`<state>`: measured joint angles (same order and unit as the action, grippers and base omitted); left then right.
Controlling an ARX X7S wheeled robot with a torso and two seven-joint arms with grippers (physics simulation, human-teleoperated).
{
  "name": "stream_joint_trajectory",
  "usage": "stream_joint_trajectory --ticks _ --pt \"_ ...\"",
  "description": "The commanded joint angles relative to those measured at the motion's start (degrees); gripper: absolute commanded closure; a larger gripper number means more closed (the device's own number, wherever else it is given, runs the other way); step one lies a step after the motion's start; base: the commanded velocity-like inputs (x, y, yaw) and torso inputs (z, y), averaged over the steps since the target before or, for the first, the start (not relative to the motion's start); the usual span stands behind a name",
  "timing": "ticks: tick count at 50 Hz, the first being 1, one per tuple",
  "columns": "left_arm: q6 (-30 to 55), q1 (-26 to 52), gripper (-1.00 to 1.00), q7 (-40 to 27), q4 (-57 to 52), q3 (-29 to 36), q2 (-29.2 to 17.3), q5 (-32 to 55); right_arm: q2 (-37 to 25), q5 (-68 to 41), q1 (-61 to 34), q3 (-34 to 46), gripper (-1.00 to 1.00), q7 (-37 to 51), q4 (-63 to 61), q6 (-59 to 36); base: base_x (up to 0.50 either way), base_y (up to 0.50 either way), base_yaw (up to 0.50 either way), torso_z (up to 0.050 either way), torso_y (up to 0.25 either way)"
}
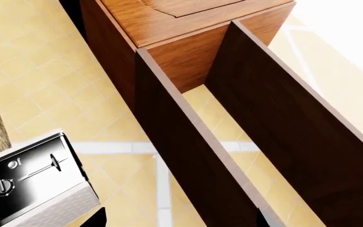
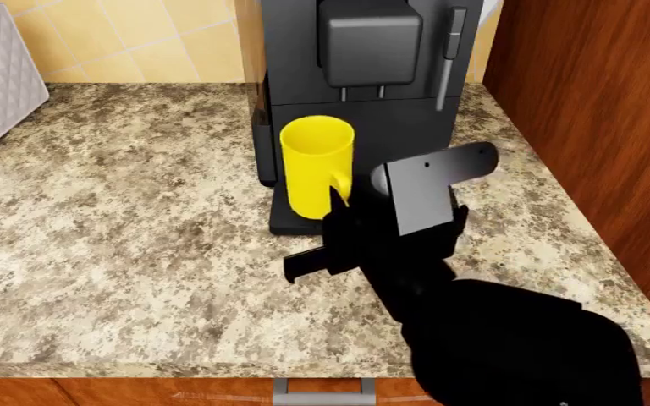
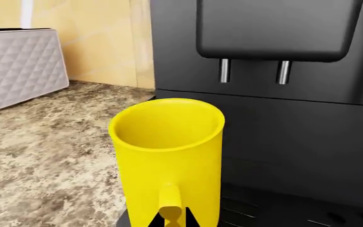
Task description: Pick the mug from under the coffee machine dispenser and place it on the counter.
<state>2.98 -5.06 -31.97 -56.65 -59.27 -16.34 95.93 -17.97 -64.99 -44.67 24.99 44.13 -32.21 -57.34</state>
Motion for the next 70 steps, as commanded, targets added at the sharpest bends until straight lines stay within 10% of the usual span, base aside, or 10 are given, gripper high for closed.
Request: stream_joint_trajectory --ticks 1,70 --pt "-0.09 -0.06 -1.0 -0.19 -0.17 -0.23 -0.08 0.21 1.43 -1.51 -1.18 0.94 1.0 1.04 -2.12 -0.85 0.0 0.0 0.0 0.0 0.01" --pt "-0.1 0.04 -1.0 0.18 0.29 -0.68 0.31 0.4 9.58 2.76 4.66 12.22 1.0 -5.87 -4.33 8.73 0.0 0.0 0.0 0.0 0.0"
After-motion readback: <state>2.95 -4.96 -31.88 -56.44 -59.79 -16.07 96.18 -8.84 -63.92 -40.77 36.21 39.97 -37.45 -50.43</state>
